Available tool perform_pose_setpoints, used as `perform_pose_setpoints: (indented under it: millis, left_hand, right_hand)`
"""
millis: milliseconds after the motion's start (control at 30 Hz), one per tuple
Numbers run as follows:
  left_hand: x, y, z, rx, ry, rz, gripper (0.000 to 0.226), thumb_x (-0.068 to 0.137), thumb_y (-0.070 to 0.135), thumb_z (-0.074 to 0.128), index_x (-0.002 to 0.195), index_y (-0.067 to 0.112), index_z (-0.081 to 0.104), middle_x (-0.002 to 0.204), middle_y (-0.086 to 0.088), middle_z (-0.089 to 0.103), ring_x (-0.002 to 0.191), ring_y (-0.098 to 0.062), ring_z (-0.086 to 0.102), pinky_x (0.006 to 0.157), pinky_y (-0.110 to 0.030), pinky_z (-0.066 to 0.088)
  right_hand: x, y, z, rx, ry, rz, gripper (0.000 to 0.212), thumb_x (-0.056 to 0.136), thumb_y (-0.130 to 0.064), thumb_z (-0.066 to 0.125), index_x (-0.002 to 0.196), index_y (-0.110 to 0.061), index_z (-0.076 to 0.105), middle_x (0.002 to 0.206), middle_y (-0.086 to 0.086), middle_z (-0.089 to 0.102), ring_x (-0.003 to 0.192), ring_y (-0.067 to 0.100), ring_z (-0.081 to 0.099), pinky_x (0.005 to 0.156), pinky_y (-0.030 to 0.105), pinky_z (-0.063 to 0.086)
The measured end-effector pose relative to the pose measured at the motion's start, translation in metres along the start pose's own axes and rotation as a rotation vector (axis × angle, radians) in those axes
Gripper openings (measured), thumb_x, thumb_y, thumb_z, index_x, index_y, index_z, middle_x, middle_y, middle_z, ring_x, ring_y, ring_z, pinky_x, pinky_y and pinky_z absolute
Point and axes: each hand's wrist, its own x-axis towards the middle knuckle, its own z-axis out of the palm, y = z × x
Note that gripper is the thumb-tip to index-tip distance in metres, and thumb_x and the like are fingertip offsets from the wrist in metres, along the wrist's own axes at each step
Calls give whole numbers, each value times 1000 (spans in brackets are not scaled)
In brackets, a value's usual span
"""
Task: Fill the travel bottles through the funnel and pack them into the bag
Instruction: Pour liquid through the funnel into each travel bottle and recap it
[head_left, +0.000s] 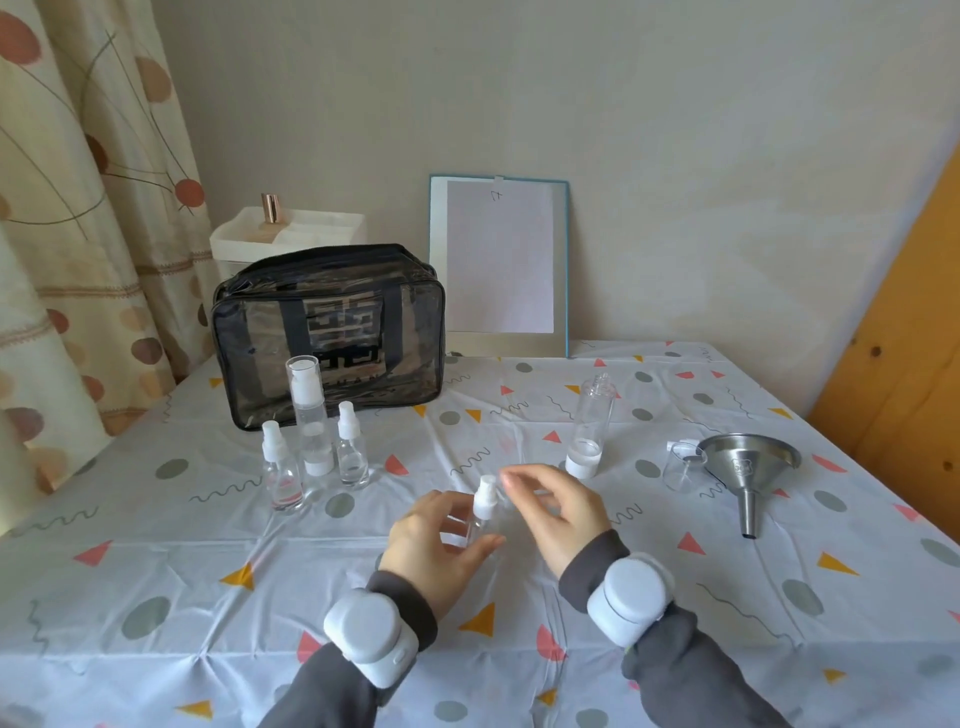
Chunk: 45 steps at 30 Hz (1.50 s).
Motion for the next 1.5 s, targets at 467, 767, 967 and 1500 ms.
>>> perform_pose_setpoints:
  millis: [467,767,967,1500]
  left_hand:
    - [3,3,-7,43,-36,-31,33,67,30,79,72,51,54,78,20,61,77,14,57,64,-6,46]
    - [6,-1,-8,10,-84,-76,33,60,33,84,72,49,58,81,17,65,74,10,61,67,-7,46]
    - [7,-1,-8,12,-88,-75,33,61,32,84,76,48,59,84,14,66,74,7,62,67,-7,45]
    - [9,3,-13,38,-121,-94,33,60,33,85,74,47,58,81,15,65,74,8,60,67,-3,43]
  right_hand:
    - [-1,-3,16,-169,-36,-73,15,71,-34,75,82,-26,67,83,-10,64,80,-1,60,75,9,44]
    - [9,-5,-15,121,-215,72,45,66,-9,81,99,-34,62,90,-6,69,85,9,67,80,16,51]
    - [1,-4,-10,79,-218,-7,36,70,-16,79,96,-37,65,91,-12,72,95,-2,64,92,14,44]
    - [6,-4,-15,63,-214,3,32,67,-17,81,92,-32,67,84,-7,72,87,3,66,90,20,47]
